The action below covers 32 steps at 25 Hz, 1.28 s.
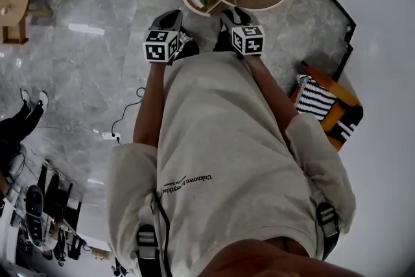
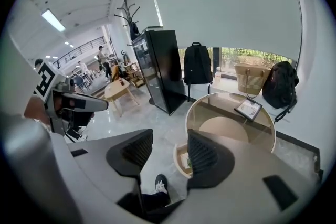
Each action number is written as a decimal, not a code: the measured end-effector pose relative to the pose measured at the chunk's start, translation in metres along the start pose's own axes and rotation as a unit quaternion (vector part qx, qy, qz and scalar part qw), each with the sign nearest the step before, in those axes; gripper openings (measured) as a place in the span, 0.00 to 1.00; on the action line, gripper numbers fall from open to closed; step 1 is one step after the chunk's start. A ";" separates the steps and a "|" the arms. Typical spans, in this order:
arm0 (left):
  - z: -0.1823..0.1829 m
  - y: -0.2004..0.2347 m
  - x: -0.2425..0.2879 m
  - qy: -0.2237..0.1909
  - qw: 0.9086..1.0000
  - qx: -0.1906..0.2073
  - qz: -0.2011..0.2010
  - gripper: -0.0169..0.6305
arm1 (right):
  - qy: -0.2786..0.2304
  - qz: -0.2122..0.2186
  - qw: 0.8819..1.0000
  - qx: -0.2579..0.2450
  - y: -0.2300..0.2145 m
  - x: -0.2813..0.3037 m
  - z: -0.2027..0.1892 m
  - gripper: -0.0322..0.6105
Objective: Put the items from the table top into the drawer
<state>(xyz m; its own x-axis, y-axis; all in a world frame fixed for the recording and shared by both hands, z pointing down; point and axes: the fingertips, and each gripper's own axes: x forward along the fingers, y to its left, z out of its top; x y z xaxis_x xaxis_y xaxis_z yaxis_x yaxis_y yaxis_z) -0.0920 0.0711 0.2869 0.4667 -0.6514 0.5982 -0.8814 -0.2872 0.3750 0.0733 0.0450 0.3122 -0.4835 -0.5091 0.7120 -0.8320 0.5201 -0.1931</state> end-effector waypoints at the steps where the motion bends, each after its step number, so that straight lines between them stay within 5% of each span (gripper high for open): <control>1: 0.003 0.001 -0.004 -0.002 1.000 0.004 0.002 0.06 | -0.001 0.000 1.000 0.002 -0.001 -0.002 0.003 0.40; 12: 0.045 0.025 -0.012 -0.026 0.999 0.029 0.011 0.06 | -0.015 0.028 0.999 -0.002 -0.016 -0.022 0.028 0.12; 19: 0.059 0.020 -0.008 -0.030 0.998 0.046 -0.005 0.06 | -0.001 0.041 0.999 -0.022 -0.018 -0.028 0.032 0.10; 32: 0.046 0.019 -0.008 -0.019 0.999 0.044 -0.014 0.06 | 0.002 0.044 0.999 0.015 -0.022 -0.022 0.036 0.10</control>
<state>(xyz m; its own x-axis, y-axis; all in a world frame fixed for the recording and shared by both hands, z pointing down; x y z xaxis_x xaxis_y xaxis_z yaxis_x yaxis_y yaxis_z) -0.1156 0.0387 0.2566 0.4889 -0.6685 0.5604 -0.8722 -0.3647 0.3260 0.0926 0.0205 0.2764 -0.5537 -0.4602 0.6940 -0.7946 0.5412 -0.2751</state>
